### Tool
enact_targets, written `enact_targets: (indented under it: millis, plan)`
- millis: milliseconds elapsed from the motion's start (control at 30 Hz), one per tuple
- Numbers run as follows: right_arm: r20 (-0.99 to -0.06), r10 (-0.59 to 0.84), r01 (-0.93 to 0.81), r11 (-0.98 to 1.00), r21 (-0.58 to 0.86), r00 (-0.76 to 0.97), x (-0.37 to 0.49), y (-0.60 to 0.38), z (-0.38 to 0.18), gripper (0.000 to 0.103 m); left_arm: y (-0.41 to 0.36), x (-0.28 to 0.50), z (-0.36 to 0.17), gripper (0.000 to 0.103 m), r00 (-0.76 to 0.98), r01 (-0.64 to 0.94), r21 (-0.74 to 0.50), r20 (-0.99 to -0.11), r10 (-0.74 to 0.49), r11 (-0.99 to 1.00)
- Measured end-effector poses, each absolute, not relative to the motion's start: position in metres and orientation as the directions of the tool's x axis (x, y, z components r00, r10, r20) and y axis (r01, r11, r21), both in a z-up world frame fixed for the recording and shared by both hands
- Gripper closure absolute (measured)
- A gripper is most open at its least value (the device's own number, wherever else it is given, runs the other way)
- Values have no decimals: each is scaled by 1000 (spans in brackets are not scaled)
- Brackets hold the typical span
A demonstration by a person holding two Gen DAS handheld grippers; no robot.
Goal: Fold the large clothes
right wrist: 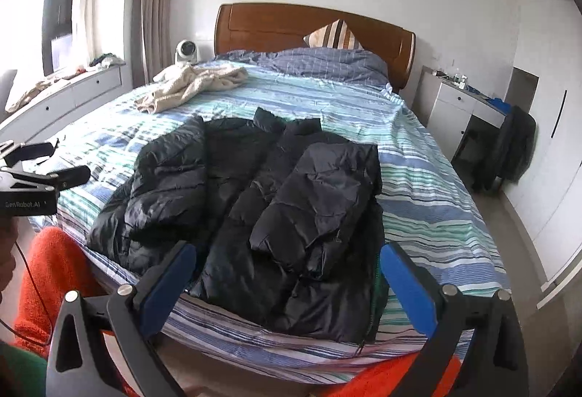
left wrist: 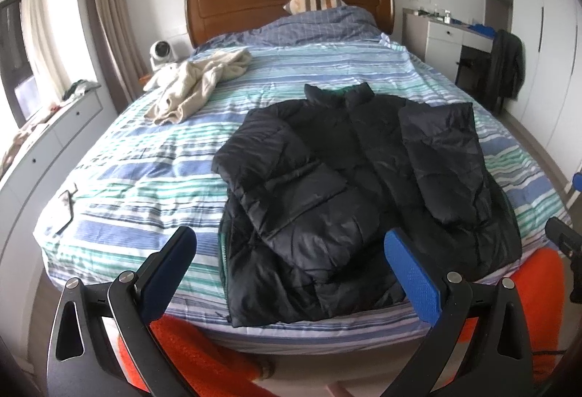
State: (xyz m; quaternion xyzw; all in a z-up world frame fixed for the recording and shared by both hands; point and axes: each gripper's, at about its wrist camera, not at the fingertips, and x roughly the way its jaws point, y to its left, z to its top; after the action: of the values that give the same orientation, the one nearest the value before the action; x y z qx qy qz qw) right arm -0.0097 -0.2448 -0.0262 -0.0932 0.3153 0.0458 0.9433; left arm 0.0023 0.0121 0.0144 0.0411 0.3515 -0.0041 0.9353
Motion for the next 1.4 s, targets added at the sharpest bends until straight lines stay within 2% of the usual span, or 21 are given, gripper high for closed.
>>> enact_targets:
  millis: [200, 633, 800, 833, 900, 933, 967, 1133, 1233, 1267, 1300, 1333, 1400]
  plan:
    - [-596, -17, -116, 976, -183, 803, -7, -245, -32, 0, 17, 4, 11, 0, 747, 23, 52, -664, 17, 998]
    - [-629, 15, -141, 978, -151, 778, 2, -248, -46, 0, 25, -1, 3, 0, 742, -4, 49, -669, 36, 999]
    - [-619, 24, -245, 929, -276, 785, 22, -249, -56, 0, 24, 1, 1, 0, 735, 5, 51, -678, 31, 999]
    - [-622, 24, -268, 915, -302, 783, 29, -249, -61, 2, 23, 1, 1, 0, 736, 7, 53, -676, 30, 999]
    - [-646, 32, -332, 877, -349, 763, 47, -249, -75, 12, 23, -1, 3, 0, 743, 6, 57, -669, 34, 998]
    - [-671, 43, -376, 853, -362, 741, 59, -248, -84, 21, 24, -2, 4, 0, 747, 2, 58, -664, 37, 998]
    - [-696, 51, -419, 829, -370, 716, 71, -247, -95, 25, 25, -2, 5, 0, 748, -4, 56, -662, 40, 998]
    - [-812, 99, -558, 773, -301, 576, 123, -243, -152, 25, 33, -2, -1, 0, 730, -31, 34, -682, 46, 999]
    - [-818, 126, -552, 794, -257, 561, 144, -249, -169, 25, 36, -1, -6, 0, 715, -39, 46, -697, 60, 998]
    - [-821, 151, -539, 816, -211, 551, 149, -254, -168, 38, 36, -2, -7, 0, 715, -42, 53, -696, 67, 998]
    - [-824, 185, -509, 850, -140, 535, 156, -262, -164, 56, 37, -3, -7, 0, 715, -47, 61, -695, 76, 997]
    - [-819, 204, -468, 880, -87, 536, 160, -271, -156, 86, 38, -2, -8, 0, 712, -52, 68, -697, 85, 996]
    - [-781, 236, -405, 914, -23, 578, 159, -288, -132, 91, 40, -1, -10, 0, 703, -55, 74, -706, 91, 996]
